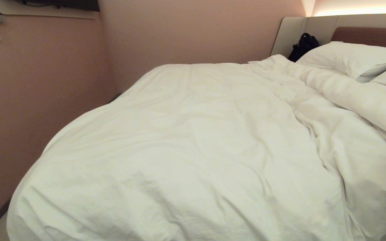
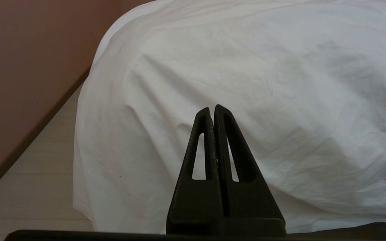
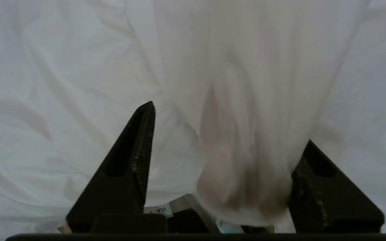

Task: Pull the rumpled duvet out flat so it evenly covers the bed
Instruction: Flatten the corners of the folded blanket

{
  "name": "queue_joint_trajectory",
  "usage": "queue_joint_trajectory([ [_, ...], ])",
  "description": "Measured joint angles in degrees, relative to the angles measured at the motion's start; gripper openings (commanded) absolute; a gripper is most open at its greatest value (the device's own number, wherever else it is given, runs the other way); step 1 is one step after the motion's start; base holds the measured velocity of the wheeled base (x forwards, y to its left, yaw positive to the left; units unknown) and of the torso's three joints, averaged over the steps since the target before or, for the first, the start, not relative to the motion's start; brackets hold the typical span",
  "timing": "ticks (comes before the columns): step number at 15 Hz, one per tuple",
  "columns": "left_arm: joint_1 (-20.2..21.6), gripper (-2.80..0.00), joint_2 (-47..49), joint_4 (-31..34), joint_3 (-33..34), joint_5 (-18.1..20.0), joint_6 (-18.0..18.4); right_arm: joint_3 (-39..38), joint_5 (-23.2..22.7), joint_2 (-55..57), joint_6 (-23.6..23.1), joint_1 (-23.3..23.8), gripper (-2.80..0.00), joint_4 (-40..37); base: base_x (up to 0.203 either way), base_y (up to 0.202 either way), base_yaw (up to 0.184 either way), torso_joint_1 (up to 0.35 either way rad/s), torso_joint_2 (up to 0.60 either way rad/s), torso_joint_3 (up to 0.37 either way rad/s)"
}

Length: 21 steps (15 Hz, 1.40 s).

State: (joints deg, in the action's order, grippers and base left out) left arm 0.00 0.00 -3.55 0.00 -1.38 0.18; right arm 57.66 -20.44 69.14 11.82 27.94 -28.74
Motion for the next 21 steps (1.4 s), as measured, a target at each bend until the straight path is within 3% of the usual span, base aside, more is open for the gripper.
queue_joint_trajectory([
  [4, 0.00, -2.80, 0.00, -0.02, 0.00, 0.00, 0.00, 1.46, -1.03, -7.17, -0.35, -0.10, 0.00, -2.36, 0.000, 0.000, 0.000, 0.000, 0.00, 0.000],
  [9, 0.00, -2.80, 0.00, -0.02, 0.00, 0.00, 0.00, 10.52, -1.68, -10.43, 1.75, 0.69, 0.00, -3.02, 0.000, 0.000, 0.000, 0.000, 0.00, 0.000],
  [12, 0.00, -2.80, 0.00, -0.02, 0.00, 0.01, 0.00, 14.00, -1.27, -6.79, 3.48, 3.96, 0.00, -2.71, 0.000, 0.000, 0.000, 0.000, 0.00, 0.000],
  [16, 0.00, -2.80, 0.00, 0.00, 0.00, -0.02, -0.02, 17.91, -2.16, 3.61, 3.84, 12.43, 0.00, -1.14, 0.000, 0.000, 0.000, 0.000, 0.00, 0.000],
  [17, 0.00, -2.80, 0.00, -0.02, 0.00, 0.01, -0.02, 19.25, -2.96, 6.69, 3.73, 14.88, -2.80, -0.59, 0.000, 0.000, 0.000, 0.000, 0.00, 0.000],
  [21, 0.00, -2.80, 0.00, -0.02, 0.00, 0.01, -0.02, 26.67, -8.54, 17.79, 3.36, 23.75, -2.80, 0.80, 0.000, 0.000, 0.000, 0.000, 0.00, 0.000],
])
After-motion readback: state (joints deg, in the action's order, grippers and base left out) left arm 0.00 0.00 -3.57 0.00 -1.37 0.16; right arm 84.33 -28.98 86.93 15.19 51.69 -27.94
